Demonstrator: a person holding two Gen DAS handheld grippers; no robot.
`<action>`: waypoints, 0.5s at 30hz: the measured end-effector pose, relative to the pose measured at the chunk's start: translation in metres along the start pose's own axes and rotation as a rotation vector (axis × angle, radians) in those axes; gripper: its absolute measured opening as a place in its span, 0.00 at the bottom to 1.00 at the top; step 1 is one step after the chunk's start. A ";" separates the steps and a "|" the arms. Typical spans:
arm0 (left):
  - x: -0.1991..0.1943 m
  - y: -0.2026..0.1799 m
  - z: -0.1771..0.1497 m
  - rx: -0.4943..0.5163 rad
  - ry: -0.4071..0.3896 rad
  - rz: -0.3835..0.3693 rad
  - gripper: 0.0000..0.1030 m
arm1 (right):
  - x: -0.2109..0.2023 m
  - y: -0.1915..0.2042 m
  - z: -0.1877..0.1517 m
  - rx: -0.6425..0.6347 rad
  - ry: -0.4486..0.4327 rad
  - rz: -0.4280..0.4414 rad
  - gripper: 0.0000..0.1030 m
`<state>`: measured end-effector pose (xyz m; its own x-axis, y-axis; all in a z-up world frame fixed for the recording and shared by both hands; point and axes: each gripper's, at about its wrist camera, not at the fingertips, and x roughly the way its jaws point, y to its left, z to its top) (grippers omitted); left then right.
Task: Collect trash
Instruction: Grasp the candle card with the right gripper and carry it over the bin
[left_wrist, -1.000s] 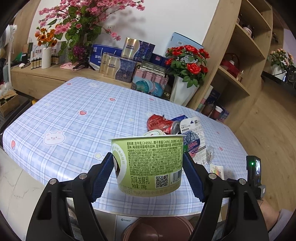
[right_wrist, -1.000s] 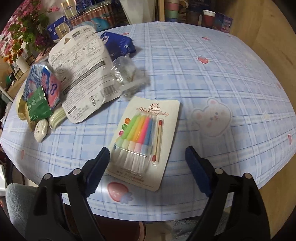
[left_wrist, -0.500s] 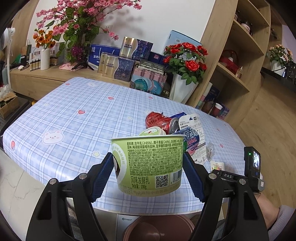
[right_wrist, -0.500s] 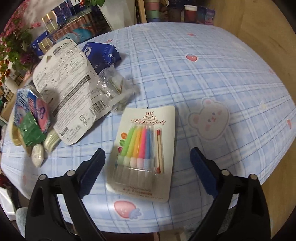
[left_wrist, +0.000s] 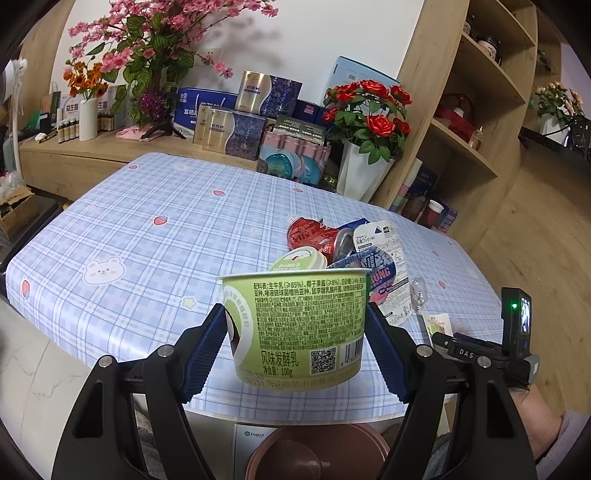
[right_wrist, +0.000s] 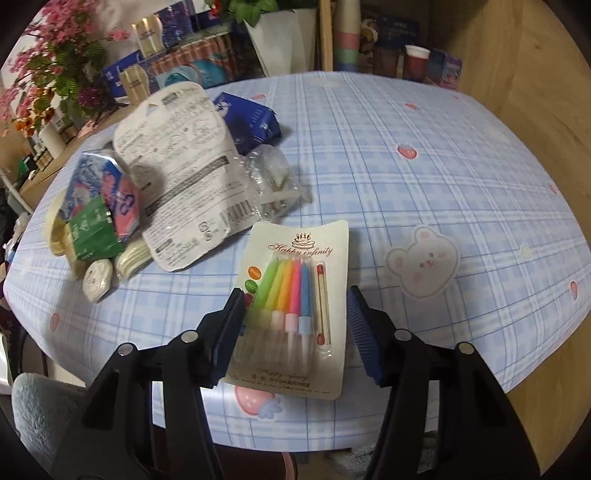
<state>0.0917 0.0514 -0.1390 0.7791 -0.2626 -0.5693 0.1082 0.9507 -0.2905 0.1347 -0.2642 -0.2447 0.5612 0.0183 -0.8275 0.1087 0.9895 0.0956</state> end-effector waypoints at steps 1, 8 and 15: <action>-0.001 -0.001 0.000 0.001 -0.001 0.000 0.71 | -0.004 0.000 -0.001 0.000 -0.010 0.009 0.56; -0.013 -0.013 -0.004 0.029 -0.012 -0.002 0.71 | -0.029 0.004 -0.006 -0.004 -0.053 0.079 0.56; -0.029 -0.025 -0.012 0.058 -0.014 0.005 0.71 | -0.060 0.019 -0.021 -0.037 -0.101 0.162 0.56</action>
<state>0.0587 0.0333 -0.1244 0.7882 -0.2563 -0.5596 0.1400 0.9600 -0.2425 0.0856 -0.2432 -0.2050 0.6483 0.1650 -0.7433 -0.0188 0.9794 0.2010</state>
